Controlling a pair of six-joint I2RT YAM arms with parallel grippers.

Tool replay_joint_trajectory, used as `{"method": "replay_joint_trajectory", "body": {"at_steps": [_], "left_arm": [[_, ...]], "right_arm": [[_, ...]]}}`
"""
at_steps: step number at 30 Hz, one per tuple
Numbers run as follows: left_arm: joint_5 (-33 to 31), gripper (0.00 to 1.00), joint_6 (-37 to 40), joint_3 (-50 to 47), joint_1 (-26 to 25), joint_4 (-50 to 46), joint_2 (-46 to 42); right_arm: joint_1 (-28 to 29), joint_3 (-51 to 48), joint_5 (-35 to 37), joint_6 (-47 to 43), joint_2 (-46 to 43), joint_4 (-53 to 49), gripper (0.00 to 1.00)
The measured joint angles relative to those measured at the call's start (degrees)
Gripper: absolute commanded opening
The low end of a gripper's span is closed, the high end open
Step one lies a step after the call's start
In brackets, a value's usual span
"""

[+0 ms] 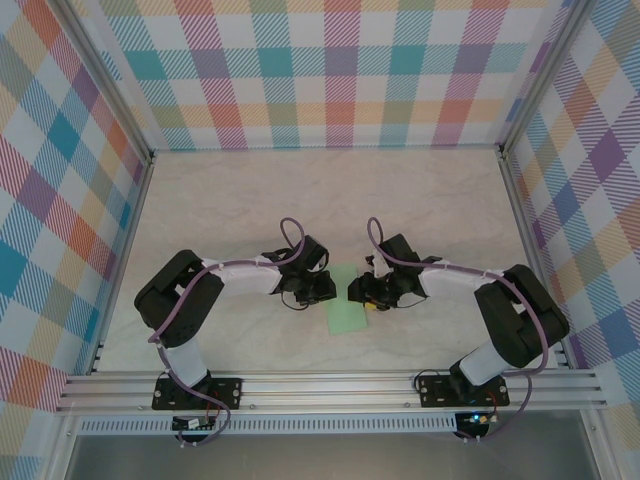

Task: Fold a paper plane with a square sheet of paper (pick it up from the middle)
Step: Third fold the triangle at the center of the table.

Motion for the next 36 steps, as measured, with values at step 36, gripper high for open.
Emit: {"method": "replay_joint_trajectory", "body": {"at_steps": [36], "left_arm": [[-4.8, 0.16, 2.7, -1.3, -1.1, -3.1, -3.4]], "right_arm": [[-1.2, 4.6, 5.8, 0.0, 0.0, -7.5, 0.45]]}}
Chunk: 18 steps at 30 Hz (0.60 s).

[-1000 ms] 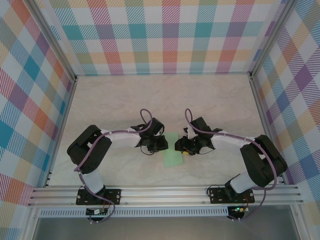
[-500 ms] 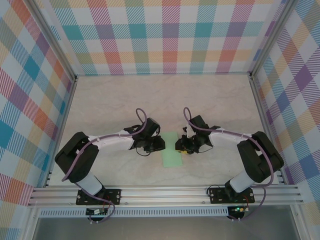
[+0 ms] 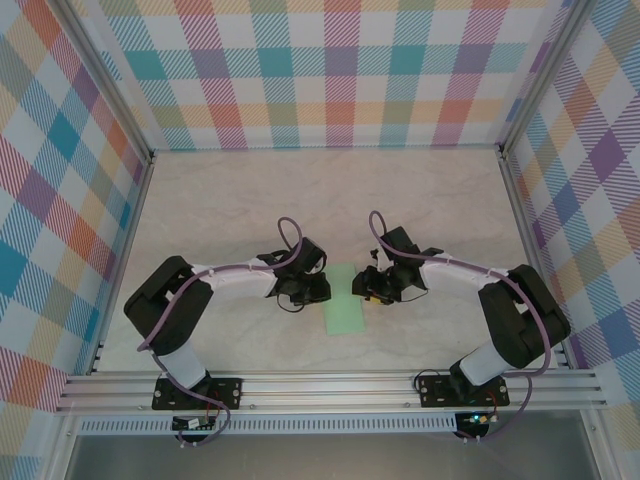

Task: Fold a paper plane with a square sheet of paper (pick it up from the middle)
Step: Third fold the triangle at the center of the table.

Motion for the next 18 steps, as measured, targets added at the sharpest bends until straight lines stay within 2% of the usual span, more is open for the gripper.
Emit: {"method": "replay_joint_trajectory", "body": {"at_steps": [12, 18], "left_arm": [[0.0, 0.16, -0.3, -1.4, 0.0, 2.6, 0.5], [0.0, 0.16, -0.2, -1.6, 0.0, 3.0, 0.5]], "right_arm": [[0.0, 0.0, -1.8, 0.0, 3.4, 2.1, 0.47], [0.0, 0.0, -3.9, 0.2, 4.1, 3.8, 0.42]]}}
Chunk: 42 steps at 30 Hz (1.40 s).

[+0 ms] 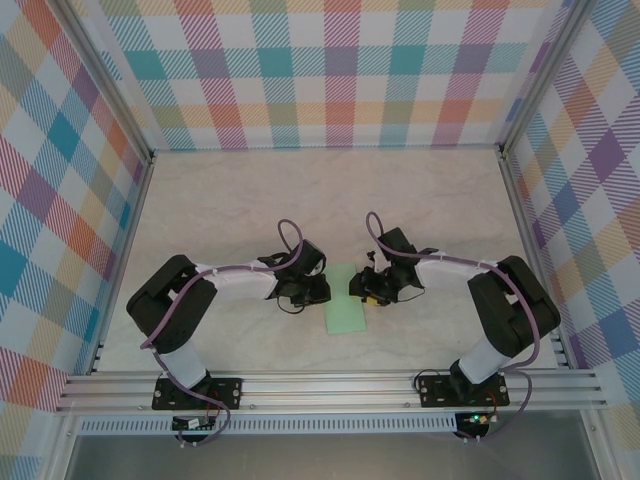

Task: Fold a paper plane with a square sheet of paper (pick it up from the middle)
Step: Third fold the triangle at the center of the table.

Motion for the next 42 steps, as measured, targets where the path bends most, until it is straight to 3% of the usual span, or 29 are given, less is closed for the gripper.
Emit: {"method": "replay_joint_trajectory", "body": {"at_steps": [10, 14, 21, 25, 31, 36, 42], "left_arm": [[0.0, 0.17, 0.0, 0.0, 0.0, 0.0, -0.2], [0.0, 0.18, 0.3, 0.0, 0.0, -0.2, -0.5], [-1.7, 0.27, 2.1, -0.2, -1.4, -2.8, -5.1], [-5.3, 0.37, 4.9, -0.2, -6.3, -3.9, -10.6], [-14.8, 0.52, 9.4, 0.2, -18.8, -8.1, -12.7], [-23.8, 0.69, 12.1, 2.8, -27.0, -11.6, -9.8], [-34.2, 0.73, 14.2, 10.1, -32.9, -14.8, -1.5]], "right_arm": [[0.0, -0.5, -1.9, 0.0, -2.8, 0.7, 0.32], [0.0, -0.5, -1.9, 0.0, -2.7, 0.7, 0.22], [0.0, -0.4, -1.9, 0.4, -2.2, 0.5, 0.12], [0.0, -0.4, -1.9, 0.9, -2.1, 0.5, 0.08], [0.0, -0.2, -2.3, 1.6, -2.1, 0.3, 0.08], [0.0, 0.2, -2.8, 1.6, -2.1, 0.1, 0.09], [0.0, 0.7, -3.3, 1.6, -2.1, -0.5, 0.09]]}}
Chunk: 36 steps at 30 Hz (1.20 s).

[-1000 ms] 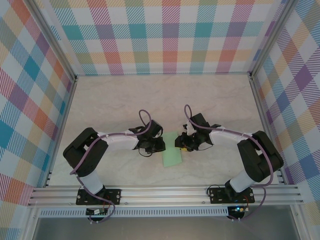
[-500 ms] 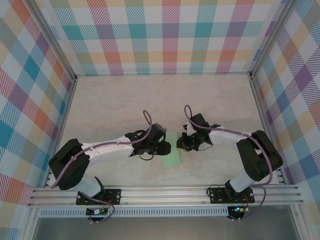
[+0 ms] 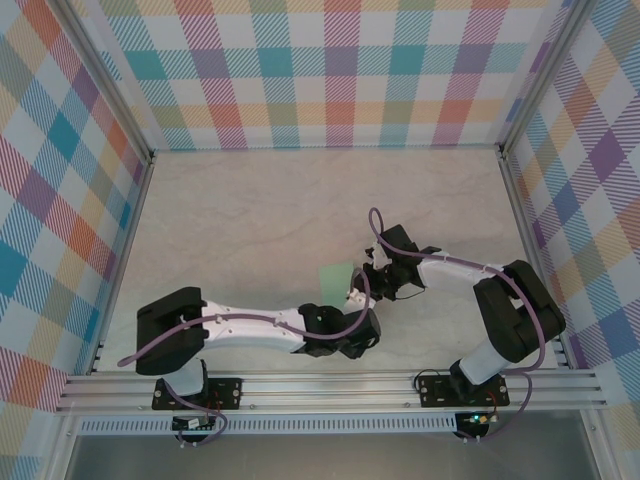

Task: Fold a paper plane with a square sheet of paper (pick it up from the middle)
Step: Third fold the triangle at the center of the table.

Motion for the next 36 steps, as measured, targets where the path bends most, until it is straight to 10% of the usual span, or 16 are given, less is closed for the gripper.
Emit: {"method": "replay_joint_trajectory", "body": {"at_steps": [6, 19, 28, 36], "left_arm": [[-8.2, 0.69, -0.2, 3.9, -0.9, -3.1, 4.3], [-13.6, 0.11, 0.1, 3.8, -0.9, -4.7, 4.3], [-9.4, 0.00, 1.4, 0.9, 0.1, -1.7, 2.8], [6.8, 0.00, 2.4, -7.8, 9.1, 7.3, -4.9]], "right_arm": [[0.0, 0.0, -0.1, 0.0, 0.0, -0.1, 0.09], [0.0, 0.0, 0.0, 0.0, 0.5, -0.5, 0.11], [0.0, 0.8, 0.7, -0.4, 0.5, -2.8, 0.29], [-1.1, 3.1, 6.7, -1.8, -3.7, -8.5, 0.44]]}}
